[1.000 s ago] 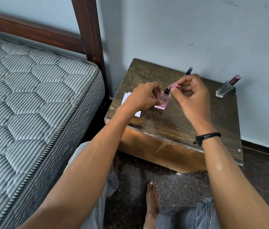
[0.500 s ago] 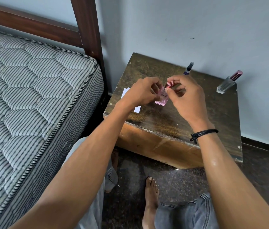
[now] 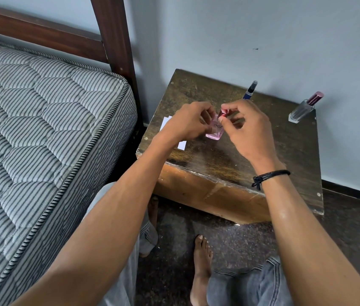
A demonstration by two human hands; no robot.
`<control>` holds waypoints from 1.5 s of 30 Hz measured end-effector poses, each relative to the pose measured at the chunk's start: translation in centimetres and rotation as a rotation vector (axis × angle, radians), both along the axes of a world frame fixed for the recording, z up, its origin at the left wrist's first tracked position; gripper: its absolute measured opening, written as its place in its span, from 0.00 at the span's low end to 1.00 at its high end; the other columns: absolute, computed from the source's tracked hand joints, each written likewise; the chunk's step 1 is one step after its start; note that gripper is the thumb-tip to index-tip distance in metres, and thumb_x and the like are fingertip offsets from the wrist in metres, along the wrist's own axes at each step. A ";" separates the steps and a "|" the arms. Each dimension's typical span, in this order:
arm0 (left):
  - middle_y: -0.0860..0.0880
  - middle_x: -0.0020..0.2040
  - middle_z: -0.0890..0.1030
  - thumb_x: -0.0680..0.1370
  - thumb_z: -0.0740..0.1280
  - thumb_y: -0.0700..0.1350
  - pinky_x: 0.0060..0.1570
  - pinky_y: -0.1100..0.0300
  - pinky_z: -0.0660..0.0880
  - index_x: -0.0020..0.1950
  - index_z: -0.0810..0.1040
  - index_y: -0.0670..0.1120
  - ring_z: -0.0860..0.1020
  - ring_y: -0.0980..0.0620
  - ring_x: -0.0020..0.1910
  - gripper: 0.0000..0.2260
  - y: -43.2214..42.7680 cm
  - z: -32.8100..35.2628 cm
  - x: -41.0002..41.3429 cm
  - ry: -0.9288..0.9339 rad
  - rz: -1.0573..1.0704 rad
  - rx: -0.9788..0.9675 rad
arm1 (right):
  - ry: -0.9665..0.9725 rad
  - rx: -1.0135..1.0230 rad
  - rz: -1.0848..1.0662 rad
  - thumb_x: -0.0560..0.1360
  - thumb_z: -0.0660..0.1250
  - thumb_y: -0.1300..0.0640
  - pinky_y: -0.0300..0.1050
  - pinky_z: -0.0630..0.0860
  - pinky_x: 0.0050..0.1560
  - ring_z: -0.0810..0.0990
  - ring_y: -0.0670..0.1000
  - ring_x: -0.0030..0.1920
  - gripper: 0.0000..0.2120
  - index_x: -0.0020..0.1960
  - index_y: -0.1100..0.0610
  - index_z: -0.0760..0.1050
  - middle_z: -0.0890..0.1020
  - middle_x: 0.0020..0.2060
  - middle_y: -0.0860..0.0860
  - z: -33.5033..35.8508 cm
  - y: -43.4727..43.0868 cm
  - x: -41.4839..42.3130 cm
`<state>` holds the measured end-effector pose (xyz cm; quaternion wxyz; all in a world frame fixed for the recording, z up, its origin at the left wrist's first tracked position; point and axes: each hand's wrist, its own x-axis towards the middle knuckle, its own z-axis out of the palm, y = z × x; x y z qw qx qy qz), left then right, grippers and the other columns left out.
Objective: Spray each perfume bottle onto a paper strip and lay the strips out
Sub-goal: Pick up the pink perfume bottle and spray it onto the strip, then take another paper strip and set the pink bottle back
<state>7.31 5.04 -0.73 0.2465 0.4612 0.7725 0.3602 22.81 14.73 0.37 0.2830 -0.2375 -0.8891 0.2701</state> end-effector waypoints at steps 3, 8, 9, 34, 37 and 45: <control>0.55 0.44 0.82 0.72 0.78 0.43 0.40 0.67 0.76 0.51 0.79 0.50 0.81 0.59 0.41 0.11 -0.1 0.1 0.1 -0.002 -0.002 0.005 | 0.031 0.020 -0.001 0.77 0.74 0.59 0.50 0.84 0.47 0.84 0.47 0.45 0.09 0.56 0.57 0.80 0.83 0.53 0.47 -0.3 0.0 -0.1; 0.54 0.44 0.83 0.72 0.78 0.43 0.45 0.61 0.79 0.50 0.79 0.50 0.82 0.57 0.42 0.11 -0.1 -0.1 0.1 0.004 -0.002 0.013 | 0.055 -0.020 -0.018 0.75 0.75 0.60 0.50 0.83 0.46 0.82 0.46 0.42 0.09 0.54 0.57 0.79 0.82 0.50 0.47 -0.6 -0.2 -0.4; 0.54 0.44 0.83 0.72 0.78 0.43 0.45 0.61 0.80 0.50 0.79 0.50 0.82 0.57 0.42 0.11 -0.1 -0.1 0.1 0.005 -0.005 0.013 | 0.054 -0.056 -0.020 0.75 0.75 0.60 0.50 0.83 0.47 0.81 0.44 0.42 0.09 0.54 0.56 0.79 0.82 0.50 0.46 -0.6 -0.1 -0.4; 0.54 0.45 0.85 0.74 0.75 0.39 0.57 0.55 0.79 0.53 0.84 0.50 0.83 0.58 0.45 0.11 -0.4 0.1 -1.5 -0.035 0.147 0.021 | -0.177 -0.164 -0.123 0.75 0.76 0.61 0.42 0.77 0.57 0.81 0.46 0.50 0.26 0.70 0.50 0.75 0.83 0.54 0.47 0.3 3.7 2.7; 0.56 0.44 0.84 0.74 0.76 0.41 0.57 0.55 0.80 0.50 0.84 0.52 0.82 0.58 0.45 0.08 -0.6 0.0 -2.0 -0.033 0.223 0.029 | -0.223 -0.157 -0.169 0.75 0.76 0.60 0.42 0.75 0.58 0.80 0.45 0.52 0.26 0.71 0.50 0.74 0.83 0.57 0.47 0.7 4.4 3.4; 0.51 0.50 0.86 0.75 0.74 0.43 0.63 0.54 0.77 0.55 0.85 0.49 0.83 0.53 0.53 0.09 -1.5 -0.9 -4.6 0.092 0.340 -0.041 | -0.224 -0.172 -0.146 0.70 0.80 0.51 0.44 0.74 0.59 0.78 0.47 0.56 0.39 0.76 0.47 0.66 0.77 0.64 0.48 1.1 5.0 4.0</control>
